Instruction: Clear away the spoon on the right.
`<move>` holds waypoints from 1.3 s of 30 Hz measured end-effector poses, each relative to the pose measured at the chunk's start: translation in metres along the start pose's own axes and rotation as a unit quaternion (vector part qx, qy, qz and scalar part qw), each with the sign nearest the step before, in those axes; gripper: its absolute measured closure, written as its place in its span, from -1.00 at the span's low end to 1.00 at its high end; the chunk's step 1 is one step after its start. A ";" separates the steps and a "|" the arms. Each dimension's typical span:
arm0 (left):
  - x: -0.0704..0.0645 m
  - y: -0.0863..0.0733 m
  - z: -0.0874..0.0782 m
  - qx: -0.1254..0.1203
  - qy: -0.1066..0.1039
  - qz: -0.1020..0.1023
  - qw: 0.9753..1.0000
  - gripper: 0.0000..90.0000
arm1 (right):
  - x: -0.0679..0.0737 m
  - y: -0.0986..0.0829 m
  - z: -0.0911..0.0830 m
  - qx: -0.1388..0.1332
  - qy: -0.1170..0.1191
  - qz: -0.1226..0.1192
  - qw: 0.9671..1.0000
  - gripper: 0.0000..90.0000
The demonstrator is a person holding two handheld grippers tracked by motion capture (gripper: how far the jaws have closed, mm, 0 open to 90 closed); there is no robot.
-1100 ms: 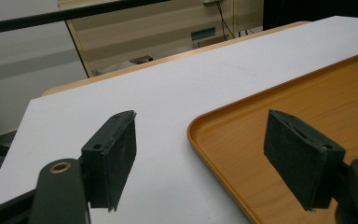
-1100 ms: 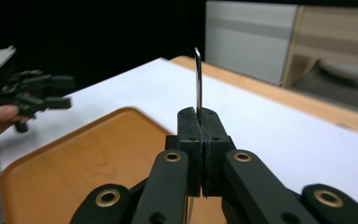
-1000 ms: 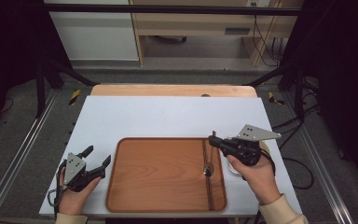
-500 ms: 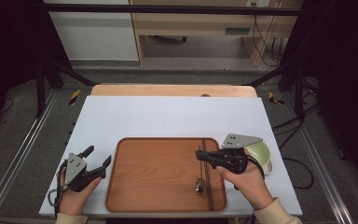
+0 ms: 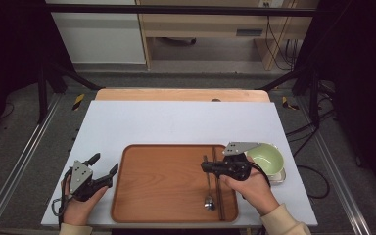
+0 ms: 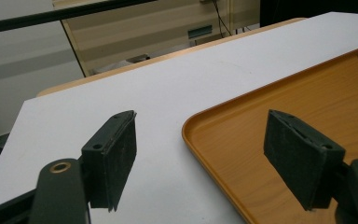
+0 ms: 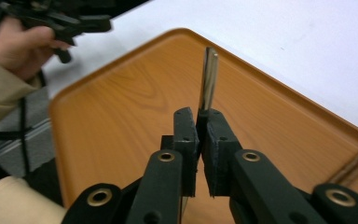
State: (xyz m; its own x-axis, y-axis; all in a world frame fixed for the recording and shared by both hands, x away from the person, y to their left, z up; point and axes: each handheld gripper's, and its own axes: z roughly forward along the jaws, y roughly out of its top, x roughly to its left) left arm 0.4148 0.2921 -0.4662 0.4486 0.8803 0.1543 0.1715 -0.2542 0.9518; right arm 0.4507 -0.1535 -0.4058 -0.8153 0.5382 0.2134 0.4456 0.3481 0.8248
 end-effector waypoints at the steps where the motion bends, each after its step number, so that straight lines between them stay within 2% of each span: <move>1: 0.000 0.000 0.000 0.000 0.000 0.000 1.000 -0.44 | -0.002 0.000 0.003 0.006 -0.005 0.002 1.000 0.86; 7: 0.000 0.000 0.000 -0.001 -0.001 -0.001 1.000 -0.44 | -0.008 -0.001 0.019 0.038 -0.025 0.015 0.999 0.80; 12: 0.001 0.000 0.000 -0.002 -0.001 -0.001 1.000 -0.44 | -0.012 -0.003 0.026 0.049 -0.040 0.027 0.998 0.76; 14: 0.000 0.000 0.000 -0.001 -0.001 -0.001 1.000 -0.44 | -0.013 -0.005 0.029 0.057 -0.054 0.031 0.996 0.75; 23: -0.001 0.000 0.000 -0.001 -0.003 0.001 1.000 -0.44 | -0.014 -0.006 0.034 0.075 -0.090 0.037 0.992 0.66; 29: -0.001 0.000 0.000 -0.001 -0.003 0.002 1.000 -0.44 | -0.016 -0.006 0.032 0.080 -0.111 0.047 0.990 0.45; 31: -0.001 0.000 0.000 -0.001 -0.004 0.002 1.000 -0.44 | -0.016 -0.007 0.032 0.082 -0.123 0.050 0.988 0.33; 34: -0.001 0.000 0.001 0.000 -0.005 0.003 1.000 -0.44 | -0.015 -0.007 0.030 0.084 -0.135 0.046 0.986 0.24; 39: -0.002 0.000 0.001 0.000 -0.006 0.004 1.000 -0.44 | -0.014 -0.007 0.027 0.074 -0.155 0.048 0.984 0.03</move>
State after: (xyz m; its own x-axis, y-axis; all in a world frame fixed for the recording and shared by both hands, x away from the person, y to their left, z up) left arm 0.4149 0.2902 -0.4666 0.4604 0.8733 0.1594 0.1677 -0.2618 0.9504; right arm 0.4687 -0.1427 -0.4285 -0.6250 0.7745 0.0979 0.5832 0.3799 0.7180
